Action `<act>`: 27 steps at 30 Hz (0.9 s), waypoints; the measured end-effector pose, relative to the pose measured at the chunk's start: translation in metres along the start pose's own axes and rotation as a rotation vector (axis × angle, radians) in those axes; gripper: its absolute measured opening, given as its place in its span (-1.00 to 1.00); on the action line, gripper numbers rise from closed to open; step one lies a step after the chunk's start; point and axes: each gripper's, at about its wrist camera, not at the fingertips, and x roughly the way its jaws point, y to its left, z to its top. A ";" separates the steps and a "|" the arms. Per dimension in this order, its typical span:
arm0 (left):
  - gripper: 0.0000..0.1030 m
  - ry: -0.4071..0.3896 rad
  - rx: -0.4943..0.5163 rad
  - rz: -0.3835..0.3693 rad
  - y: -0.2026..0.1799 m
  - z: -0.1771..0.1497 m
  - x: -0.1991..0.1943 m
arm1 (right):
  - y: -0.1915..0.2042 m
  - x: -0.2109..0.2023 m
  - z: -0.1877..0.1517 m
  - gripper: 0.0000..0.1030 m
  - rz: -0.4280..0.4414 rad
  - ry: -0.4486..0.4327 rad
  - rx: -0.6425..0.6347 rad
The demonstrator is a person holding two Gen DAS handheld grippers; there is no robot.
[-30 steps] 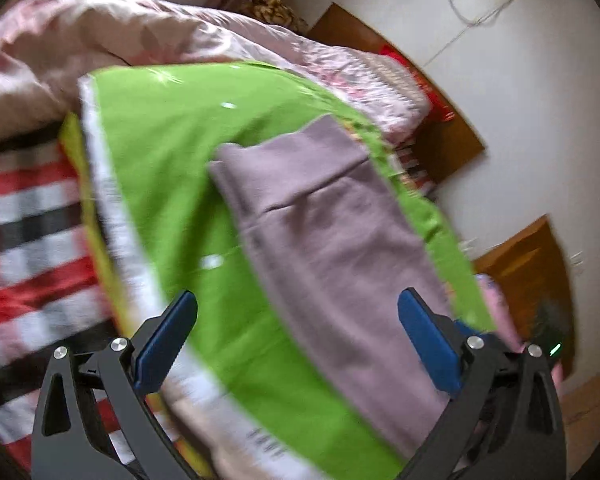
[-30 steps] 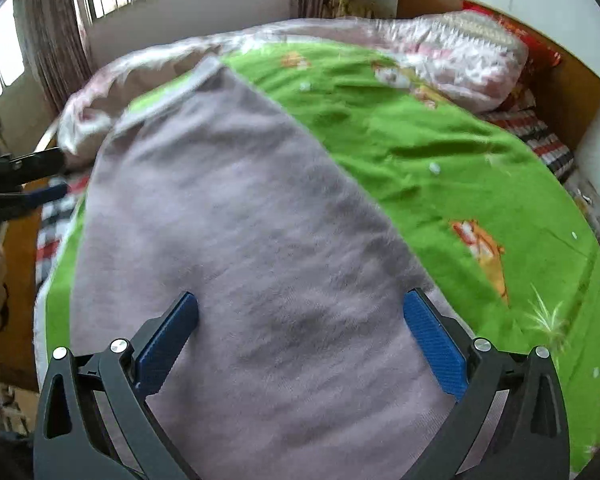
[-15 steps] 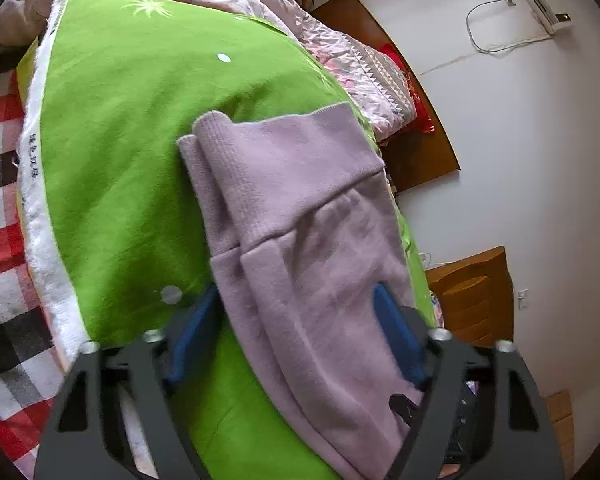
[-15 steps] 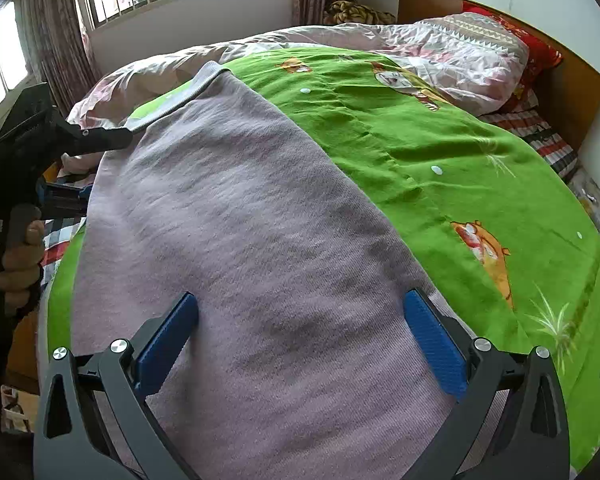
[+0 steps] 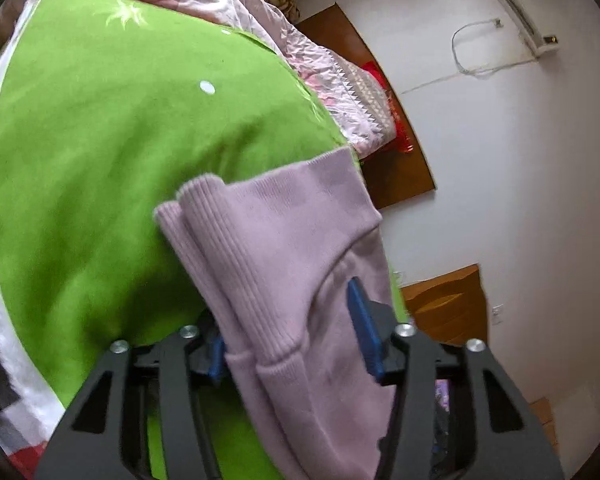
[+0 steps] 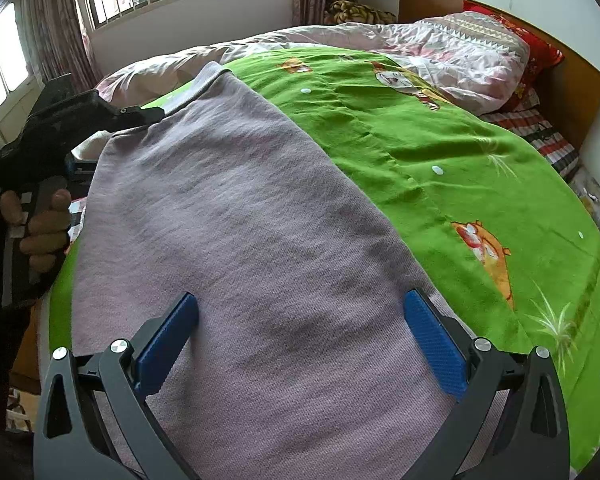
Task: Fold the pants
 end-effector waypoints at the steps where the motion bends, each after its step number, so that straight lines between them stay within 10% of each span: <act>1: -0.29 0.000 0.008 0.012 -0.001 0.001 0.000 | 0.005 -0.005 0.000 0.92 0.024 0.003 -0.013; 8: -0.62 -0.031 0.128 0.057 -0.029 0.005 -0.016 | 0.055 -0.010 -0.022 0.91 0.012 0.016 -0.154; 15: -0.64 -0.145 0.432 0.086 -0.141 -0.023 -0.050 | 0.066 -0.030 -0.040 0.91 -0.060 -0.008 -0.125; 19: -0.64 -0.178 0.652 0.077 -0.217 -0.067 -0.058 | 0.068 -0.077 -0.059 0.90 0.082 -0.058 -0.146; 22: -0.64 -0.166 0.830 0.012 -0.275 -0.118 -0.062 | 0.037 -0.147 -0.085 0.90 0.102 -0.198 -0.026; 27: -0.56 -0.015 1.090 -0.111 -0.331 -0.233 -0.046 | -0.081 -0.255 -0.177 0.91 -0.106 -0.443 0.465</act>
